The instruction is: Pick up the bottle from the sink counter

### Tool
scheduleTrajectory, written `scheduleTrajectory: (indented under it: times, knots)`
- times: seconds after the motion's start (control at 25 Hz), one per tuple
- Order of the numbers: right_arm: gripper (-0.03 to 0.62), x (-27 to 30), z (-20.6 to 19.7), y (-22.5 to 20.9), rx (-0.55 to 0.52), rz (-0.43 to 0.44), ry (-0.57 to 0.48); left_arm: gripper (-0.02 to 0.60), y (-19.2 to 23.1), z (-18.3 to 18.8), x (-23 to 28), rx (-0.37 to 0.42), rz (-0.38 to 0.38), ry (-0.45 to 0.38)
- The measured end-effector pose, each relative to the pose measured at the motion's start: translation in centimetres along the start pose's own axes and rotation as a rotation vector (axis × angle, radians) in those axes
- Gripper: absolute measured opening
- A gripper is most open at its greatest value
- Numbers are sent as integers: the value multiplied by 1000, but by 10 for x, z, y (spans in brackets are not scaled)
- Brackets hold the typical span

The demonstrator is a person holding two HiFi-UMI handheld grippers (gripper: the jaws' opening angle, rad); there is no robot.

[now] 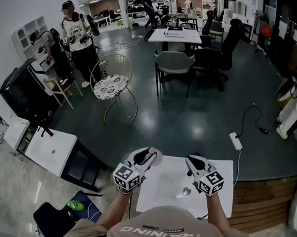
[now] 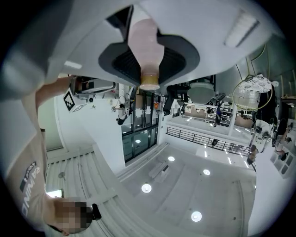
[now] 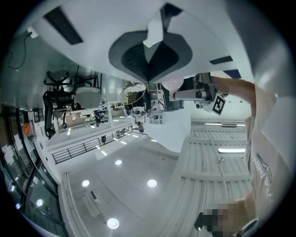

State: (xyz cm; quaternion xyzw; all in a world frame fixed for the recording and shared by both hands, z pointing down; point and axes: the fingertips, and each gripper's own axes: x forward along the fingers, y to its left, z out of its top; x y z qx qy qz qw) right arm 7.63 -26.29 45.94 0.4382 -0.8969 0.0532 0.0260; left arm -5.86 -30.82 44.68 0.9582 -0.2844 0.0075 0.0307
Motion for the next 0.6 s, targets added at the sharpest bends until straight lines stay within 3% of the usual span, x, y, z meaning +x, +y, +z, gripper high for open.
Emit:
scheduleTrajectory:
  times: [0.6]
  knots:
    - [6,10,-12,-8,14,-34,33,129,15,-13,1,-31,13,1]
